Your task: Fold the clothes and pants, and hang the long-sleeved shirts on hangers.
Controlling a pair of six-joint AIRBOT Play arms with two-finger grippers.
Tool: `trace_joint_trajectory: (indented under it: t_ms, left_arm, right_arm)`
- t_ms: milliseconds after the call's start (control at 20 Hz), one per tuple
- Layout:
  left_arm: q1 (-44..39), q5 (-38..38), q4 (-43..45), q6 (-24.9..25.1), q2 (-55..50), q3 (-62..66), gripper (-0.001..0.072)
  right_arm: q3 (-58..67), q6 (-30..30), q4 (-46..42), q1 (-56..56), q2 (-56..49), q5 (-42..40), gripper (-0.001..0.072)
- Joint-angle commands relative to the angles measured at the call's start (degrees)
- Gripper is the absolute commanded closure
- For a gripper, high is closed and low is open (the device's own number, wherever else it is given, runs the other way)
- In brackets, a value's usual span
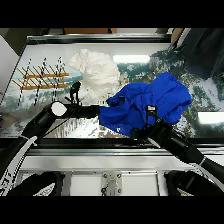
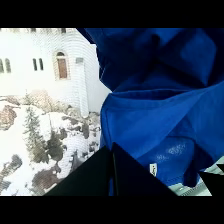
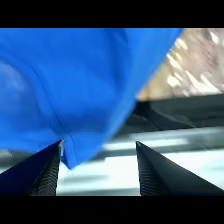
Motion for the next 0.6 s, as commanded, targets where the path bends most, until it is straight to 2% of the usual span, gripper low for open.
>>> trace_joint_trajectory:
  t_ms: [0,300,350,400,450,550]
  left_arm:
    - [0.04,-0.02,0.04,0.11,-0.04,-0.02,0.0698]
    - [0.04,-0.31,0.02,0.2,0.02,-0.02,0.0698]
    - [0.07,-0.52,0.09,0.24,0.5,-0.02,0.0698]
    - [0.07,-0.48,0.09,0.44,1.55,-0.02,0.0698]
    - [0.07,-0.46,0.09,0.94,3.15,-0.02,0.0698]
    - [-0.07,-1.92,0.04,1.77,6.25,-0.04,0.0698]
  right_arm:
    - [-0.04,5.57,-2.05,1.01,-1.79,-7.82,0.0224]
    - [-0.07,5.66,-6.82,0.92,-3.82,2.51,0.0225]
    - [-0.04,5.64,-8.02,0.92,-3.82,4.0,0.028]
    - [-0.04,4.28,-9.73,0.9,-3.54,5.77,0.0567]
    - [-0.02,2.78,-10.91,0.81,-2.89,7.26,0.0698]
    - [0.48,-1.68,-10.71,0.39,-0.09,8.33,0.0703]
